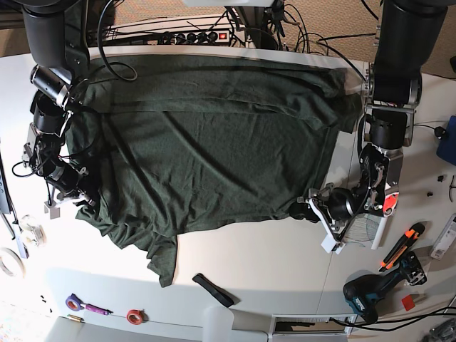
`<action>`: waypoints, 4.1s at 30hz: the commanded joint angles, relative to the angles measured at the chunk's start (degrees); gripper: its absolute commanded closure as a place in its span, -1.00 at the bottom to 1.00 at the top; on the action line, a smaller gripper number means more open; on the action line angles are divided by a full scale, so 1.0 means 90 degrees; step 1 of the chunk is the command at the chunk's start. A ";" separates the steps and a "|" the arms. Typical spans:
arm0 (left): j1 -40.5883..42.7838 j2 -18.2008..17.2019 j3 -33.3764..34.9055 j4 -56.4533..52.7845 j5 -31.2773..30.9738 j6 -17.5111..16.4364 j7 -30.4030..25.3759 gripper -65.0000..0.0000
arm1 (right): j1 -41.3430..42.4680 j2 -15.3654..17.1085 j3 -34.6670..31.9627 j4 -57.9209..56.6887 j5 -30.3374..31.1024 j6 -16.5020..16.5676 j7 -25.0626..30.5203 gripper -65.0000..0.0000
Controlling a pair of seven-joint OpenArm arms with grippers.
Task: Layout the t-shirt on the table in an organized manner, then fold the t-shirt properly
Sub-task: 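Grasp the shirt side edges with both grippers, then fold the shirt lengthwise by pulling the grasped side over with both grippers, then grasp the hanging sleeve with the right gripper and fold it onto the shirt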
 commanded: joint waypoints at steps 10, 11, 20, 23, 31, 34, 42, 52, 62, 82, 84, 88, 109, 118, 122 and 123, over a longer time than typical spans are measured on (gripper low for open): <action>0.0051 0.0066 0.0002 0.0019 0.0141 0.0024 0.0078 0.70 | -0.0034 0.0022 -0.0034 -0.0036 -0.0481 -0.0199 -0.0435 1.00; 0.0034 0.0066 0.0002 0.0019 0.0138 0.0024 0.0019 0.87 | -0.0034 0.0022 -0.0034 -0.0036 -0.0481 -0.0199 -0.0432 1.00; -0.0408 0.0049 0.0002 0.0024 -0.0104 -0.0491 -0.0085 1.00 | -0.0032 0.0022 -0.0034 -0.0036 -0.0481 -0.0199 -0.0432 1.00; -0.0590 0.0027 0.0000 0.0024 -0.0486 -0.0580 0.0049 1.00 | -0.0032 0.0022 -0.0034 -0.0036 -0.0481 -0.0199 -0.0432 1.00; -0.0709 0.0007 0.0000 0.0024 -0.0806 -0.0814 0.0107 1.00 | -0.0032 0.0027 -0.0034 -0.0036 -0.0362 -0.0197 -0.0432 1.00; -0.0729 -0.0083 -0.0005 0.0024 -0.1360 -0.1077 0.0352 1.00 | -0.0034 0.0078 -0.0032 0.0012 0.0148 0.0282 -0.0568 1.00; -0.0760 -0.0554 -0.0005 0.0177 -0.2953 -0.1077 0.1285 1.00 | -0.0177 0.0126 -0.0027 0.1566 0.1307 0.0720 -0.1977 1.00; -0.0760 -0.1030 -0.0005 0.0403 -0.4170 -0.1077 0.2404 1.00 | -0.1773 0.0129 -0.0027 0.4898 0.2021 0.0720 -0.2118 1.00; -0.0758 -0.1200 -0.0005 0.0406 -0.5311 -0.1077 0.3497 1.00 | -0.2990 0.0131 0.0488 0.6907 0.2242 0.0720 -0.2327 1.00; 0.0491 -0.1688 -0.0017 0.1418 -0.5448 -0.1077 0.4187 1.00 | -0.4146 0.0126 0.1902 0.6907 0.3208 0.0720 -0.2994 1.00; 0.0624 -0.1698 -0.0017 0.1426 -0.5448 -0.1077 0.4187 1.00 | -0.4245 0.0126 0.1902 0.6904 0.3186 0.0720 -0.3007 1.00; 0.0889 -0.1700 -0.0017 0.1426 -0.5448 -0.1077 0.4180 1.00 | -0.4379 0.0126 0.1902 0.6904 0.2922 0.0720 -0.3011 1.00; 0.0809 -0.1809 -0.0969 0.2188 -0.5448 -0.1077 0.3772 0.13 | -0.4116 0.0636 0.1923 0.6917 0.3281 0.0720 -0.2907 0.11; -0.0015 -0.2242 -0.2227 0.2492 -0.5448 -0.1077 0.3553 0.13 | -0.2635 0.0461 0.1991 0.6900 0.2475 0.0720 -0.2511 0.11; -0.0017 -0.2438 -0.2237 0.2489 -0.5448 -0.1077 0.3553 0.13 | -0.2285 0.0304 0.1253 0.6266 0.1666 0.0595 -0.1770 0.11; -0.0015 -0.2438 -0.2234 0.2489 -0.5448 -0.1077 0.3551 0.13 | -0.2144 0.0308 0.1020 0.5909 0.1581 0.0593 -0.1615 0.11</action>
